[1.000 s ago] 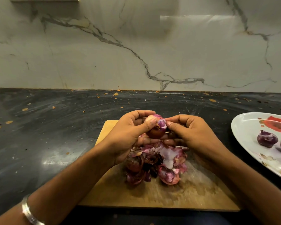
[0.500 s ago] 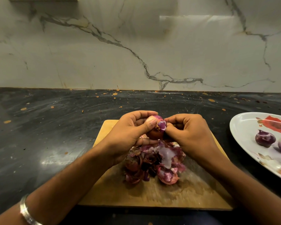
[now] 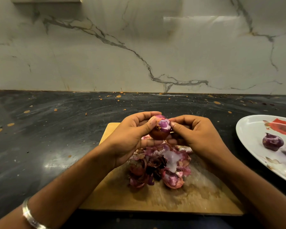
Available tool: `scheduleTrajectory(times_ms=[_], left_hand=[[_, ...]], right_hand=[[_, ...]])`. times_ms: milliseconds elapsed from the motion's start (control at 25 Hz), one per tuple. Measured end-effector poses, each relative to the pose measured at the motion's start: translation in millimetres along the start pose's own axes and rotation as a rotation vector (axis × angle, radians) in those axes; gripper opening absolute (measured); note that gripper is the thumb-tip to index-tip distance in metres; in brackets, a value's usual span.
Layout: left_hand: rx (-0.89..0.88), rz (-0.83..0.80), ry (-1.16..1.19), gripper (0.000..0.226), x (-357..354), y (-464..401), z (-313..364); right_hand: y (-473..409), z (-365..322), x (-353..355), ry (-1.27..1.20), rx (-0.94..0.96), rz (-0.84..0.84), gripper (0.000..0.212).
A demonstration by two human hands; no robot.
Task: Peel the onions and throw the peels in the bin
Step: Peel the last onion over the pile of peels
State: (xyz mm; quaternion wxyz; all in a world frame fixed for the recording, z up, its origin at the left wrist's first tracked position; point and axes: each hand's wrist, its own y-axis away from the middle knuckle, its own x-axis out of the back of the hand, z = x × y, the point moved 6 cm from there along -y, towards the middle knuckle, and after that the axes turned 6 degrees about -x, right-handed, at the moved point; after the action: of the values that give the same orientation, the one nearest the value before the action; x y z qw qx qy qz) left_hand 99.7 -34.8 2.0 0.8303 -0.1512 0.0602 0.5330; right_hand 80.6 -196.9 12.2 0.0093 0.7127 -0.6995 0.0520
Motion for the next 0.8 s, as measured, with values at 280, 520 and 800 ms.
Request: scheduleTrajectory(times_ms=[280, 520, 800], left_hand=[[-0.006, -0.009, -0.061, 0.041, -3.5, 1.9, -0.1], [-0.009, -0.015, -0.054, 0.041, -8.4, 3.5, 2.0], [0.026, 0.016, 0.165, 0.037, -8.0, 4.0, 4.1]], right_hand=[[-2.0, 4.1, 4.0, -0.075, -0.071, 0.016, 0.005], [2.0, -2.7, 5.2, 0.008, 0.012, 0.076, 0.002], [-0.2, 3.8, 2.9, -0.094, -0.064, 0.072, 0.014]])
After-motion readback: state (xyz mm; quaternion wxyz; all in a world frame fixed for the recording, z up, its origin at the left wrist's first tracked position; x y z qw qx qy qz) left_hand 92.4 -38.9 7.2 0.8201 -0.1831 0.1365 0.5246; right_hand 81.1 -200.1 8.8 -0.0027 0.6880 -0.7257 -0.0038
